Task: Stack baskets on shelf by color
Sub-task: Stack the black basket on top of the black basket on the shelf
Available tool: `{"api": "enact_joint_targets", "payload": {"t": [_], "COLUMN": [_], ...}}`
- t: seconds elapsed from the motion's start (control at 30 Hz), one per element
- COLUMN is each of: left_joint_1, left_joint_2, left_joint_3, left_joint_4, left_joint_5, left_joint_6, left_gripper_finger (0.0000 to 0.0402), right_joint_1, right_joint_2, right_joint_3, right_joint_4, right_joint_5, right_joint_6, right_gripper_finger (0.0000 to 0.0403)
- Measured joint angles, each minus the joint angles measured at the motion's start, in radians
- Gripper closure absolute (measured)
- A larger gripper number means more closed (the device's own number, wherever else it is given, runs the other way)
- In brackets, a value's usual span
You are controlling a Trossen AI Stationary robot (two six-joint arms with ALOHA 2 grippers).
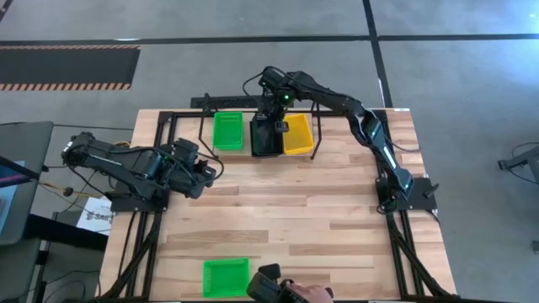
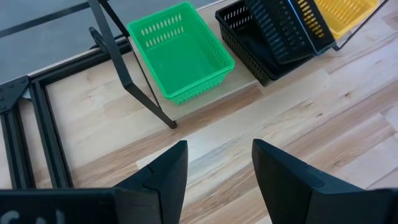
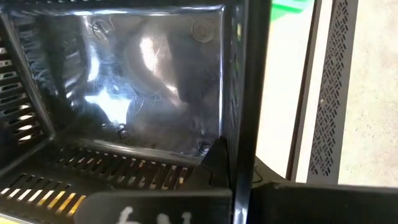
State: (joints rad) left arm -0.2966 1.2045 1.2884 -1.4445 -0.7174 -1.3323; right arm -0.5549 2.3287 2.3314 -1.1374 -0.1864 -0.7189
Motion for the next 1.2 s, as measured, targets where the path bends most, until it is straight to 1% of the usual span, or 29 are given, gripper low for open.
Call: {"api": "enact_joint_targets", "payload": {"t": [0.3,0.7,1.07,1.2], "left_joint_1": [0.0,0.0,0.0,0.0], "left_joint_2": [0.0,0.0,0.0,0.0], "left_joint_3": [0.0,0.0,0.0,0.0], "left_joint_4": [0.0,0.0,0.0,0.0], "left_joint_5": [0.0,0.0,0.0,0.0], "left_joint_6": [0.0,0.0,0.001,0.001], "left_gripper_finger": [0.0233,0.0233,0.0233,0.0233], "right_joint_1": [0.004,0.005,0.005,0.005], "right_joint_2": [0.0,0.0,-0.001,-0.001], "right_joint_3": [0.0,0.0,0.0,0.0], "right_joint_4": [-0.022,-0.009,-0.025,-0.031], "right_joint_5": [-0.003,-0.007,-0.008,-0.008], "right_joint_6": [-0.02,-0.021,0.09,0.097], "right_gripper_finger": [0.0403,0.0403,0.0403,0.0403]}}
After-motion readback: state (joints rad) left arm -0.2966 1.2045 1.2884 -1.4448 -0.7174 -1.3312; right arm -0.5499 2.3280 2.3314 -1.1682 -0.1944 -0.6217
